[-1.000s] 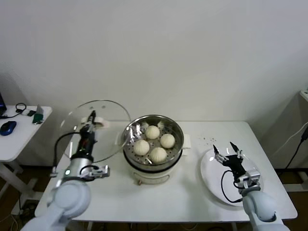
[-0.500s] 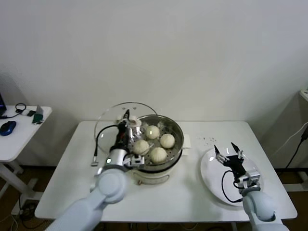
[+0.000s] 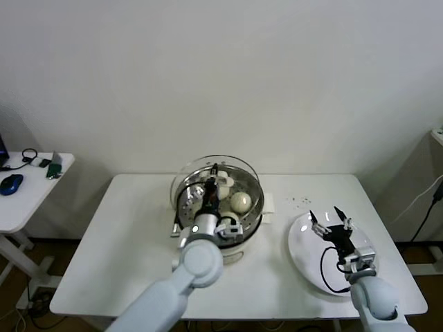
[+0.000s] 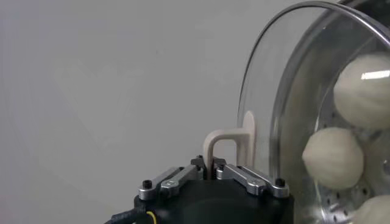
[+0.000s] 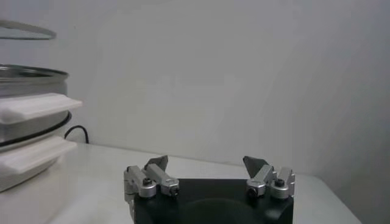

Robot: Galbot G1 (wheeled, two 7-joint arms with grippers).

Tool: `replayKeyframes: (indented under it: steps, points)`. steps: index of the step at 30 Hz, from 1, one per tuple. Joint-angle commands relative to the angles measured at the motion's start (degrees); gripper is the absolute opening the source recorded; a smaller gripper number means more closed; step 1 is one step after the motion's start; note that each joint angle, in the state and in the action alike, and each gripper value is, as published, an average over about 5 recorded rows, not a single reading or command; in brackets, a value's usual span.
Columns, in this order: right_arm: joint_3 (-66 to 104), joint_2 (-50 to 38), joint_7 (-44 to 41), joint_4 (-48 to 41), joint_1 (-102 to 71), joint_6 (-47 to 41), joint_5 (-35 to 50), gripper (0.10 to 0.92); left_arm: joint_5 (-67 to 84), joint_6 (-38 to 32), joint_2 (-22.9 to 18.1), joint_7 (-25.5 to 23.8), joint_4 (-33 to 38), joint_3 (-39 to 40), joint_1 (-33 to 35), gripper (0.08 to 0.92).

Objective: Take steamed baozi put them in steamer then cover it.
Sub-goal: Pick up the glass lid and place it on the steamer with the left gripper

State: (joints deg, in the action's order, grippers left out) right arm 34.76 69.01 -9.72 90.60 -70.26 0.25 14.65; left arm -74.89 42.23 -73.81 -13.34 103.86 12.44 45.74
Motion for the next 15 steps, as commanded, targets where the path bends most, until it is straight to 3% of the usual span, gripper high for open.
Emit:
replayKeyframes:
  steps: [1,15]
  points:
    - [0.13,0.22,-0.20,-0.36,0.03,0.33,-0.52,0.823,-0.85,2.77,-5.59,0.67,-4.56,0.93,0.98,0.150]
    - [0.25,0.80,-0.41,-0.57,0.03,0.70,-1.22,0.823,-1.22,2.77,-3.17,1.34,-6.15,1.02,0.80,0.150]
